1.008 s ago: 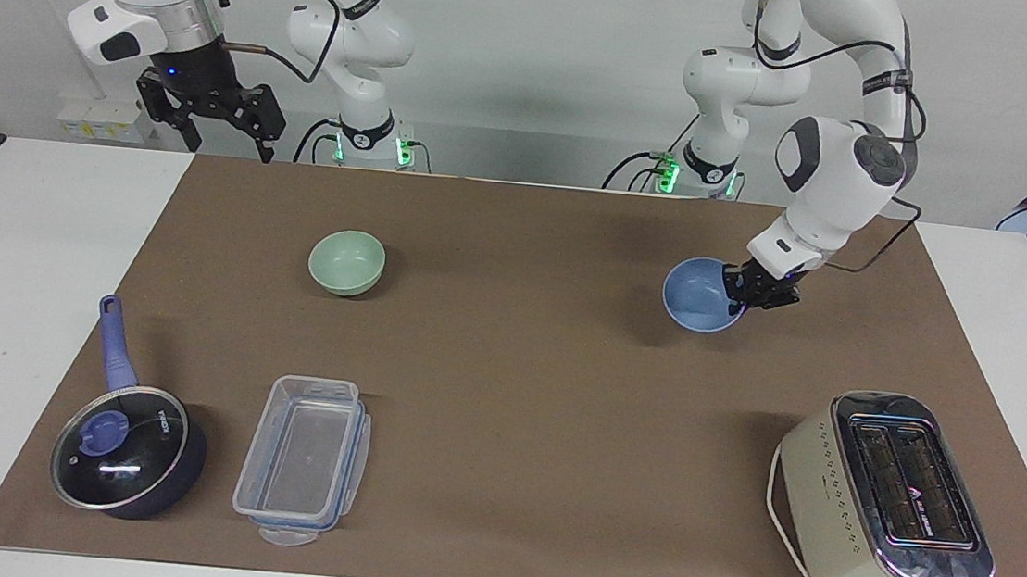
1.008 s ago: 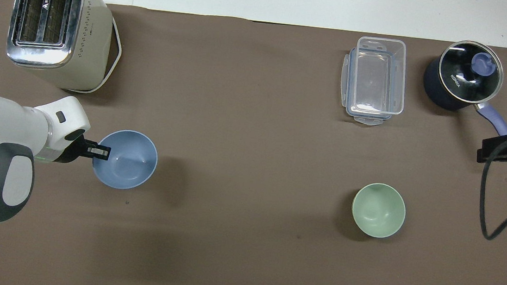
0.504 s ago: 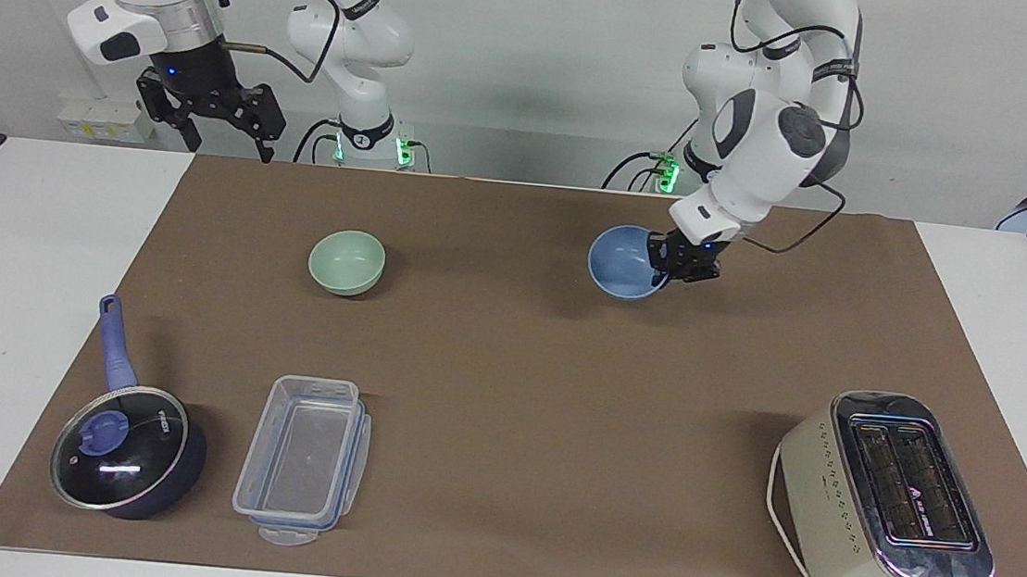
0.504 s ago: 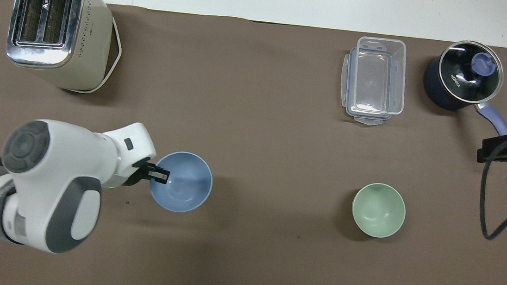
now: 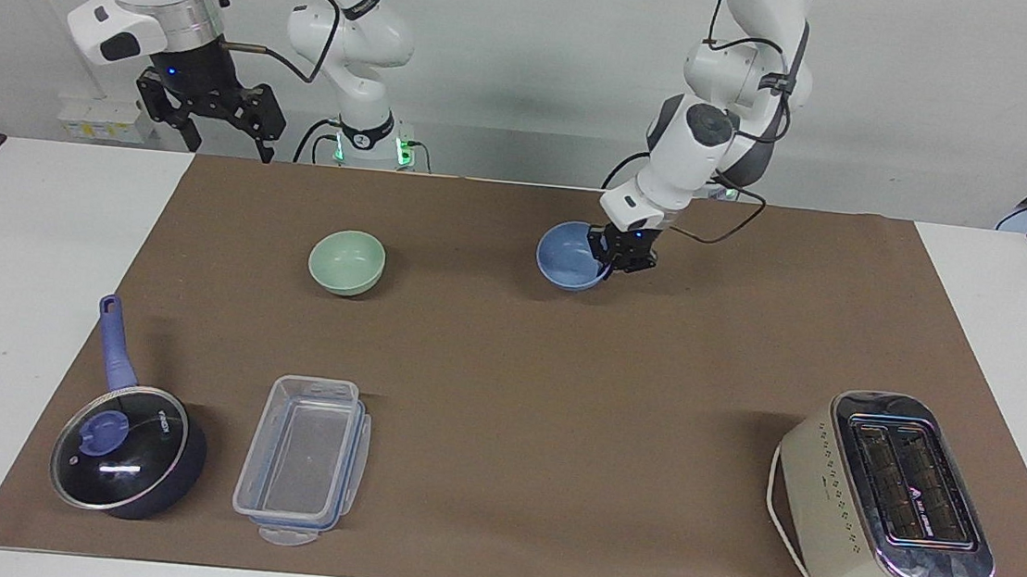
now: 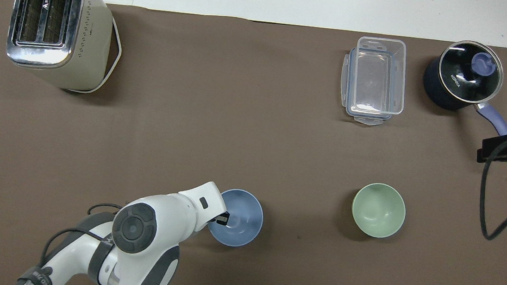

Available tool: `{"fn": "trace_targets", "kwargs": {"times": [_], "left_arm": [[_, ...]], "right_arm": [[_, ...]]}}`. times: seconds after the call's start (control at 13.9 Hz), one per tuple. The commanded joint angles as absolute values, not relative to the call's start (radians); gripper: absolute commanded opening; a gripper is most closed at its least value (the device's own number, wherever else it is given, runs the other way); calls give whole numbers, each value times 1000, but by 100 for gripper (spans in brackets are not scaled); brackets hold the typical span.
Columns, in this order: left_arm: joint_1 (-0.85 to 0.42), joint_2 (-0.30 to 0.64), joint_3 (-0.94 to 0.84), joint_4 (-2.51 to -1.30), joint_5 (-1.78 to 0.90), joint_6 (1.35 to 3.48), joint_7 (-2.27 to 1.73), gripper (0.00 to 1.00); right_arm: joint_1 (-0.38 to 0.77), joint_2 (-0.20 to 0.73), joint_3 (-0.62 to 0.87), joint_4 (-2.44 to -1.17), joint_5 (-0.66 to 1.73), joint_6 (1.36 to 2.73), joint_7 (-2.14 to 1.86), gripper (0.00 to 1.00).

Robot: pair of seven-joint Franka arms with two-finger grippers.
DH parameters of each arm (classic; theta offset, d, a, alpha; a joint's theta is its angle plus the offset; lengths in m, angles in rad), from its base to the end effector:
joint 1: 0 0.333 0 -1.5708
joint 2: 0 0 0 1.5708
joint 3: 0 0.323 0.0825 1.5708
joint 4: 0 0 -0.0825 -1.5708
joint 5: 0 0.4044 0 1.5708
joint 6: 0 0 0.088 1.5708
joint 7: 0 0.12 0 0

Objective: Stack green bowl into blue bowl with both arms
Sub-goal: 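Slide the blue bowl with the left gripper toward the green bowl, then release the blue bowl and withdraw the left gripper to rest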

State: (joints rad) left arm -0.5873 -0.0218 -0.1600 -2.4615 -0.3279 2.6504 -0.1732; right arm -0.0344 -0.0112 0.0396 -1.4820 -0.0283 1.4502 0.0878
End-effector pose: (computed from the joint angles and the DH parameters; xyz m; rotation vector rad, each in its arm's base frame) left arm 0.3787 -0.3415 0.3024 2.8507 -0.4322 0.1545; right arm 0.5585 -0.0006 0.6576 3.1091 -0.1333 -0.0300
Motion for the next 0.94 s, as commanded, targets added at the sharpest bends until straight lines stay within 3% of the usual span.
{"fn": "trace_targets", "kwargs": {"times": [0.0,0.07,0.29,0.86], "left_arm": [[-614,6,-138,-2471,-344,2738,-175,93],[-598,-1,-138,-2464,-344,2732,-173,100],[-493,-8,-133,-2409,-339,2662,-164,100],[-94,-8,-133,-2080,-180,2104,24,100]], "right_arm": [[-44,-32,43,-1506,-26,1457,94,100],[-44,-32,43,-1506,-26,1457,94,100],[-44,-32,43,-1506,-26,1457,94,100],[-46,-31,41,-1506,-26,1459,92,100]]}}
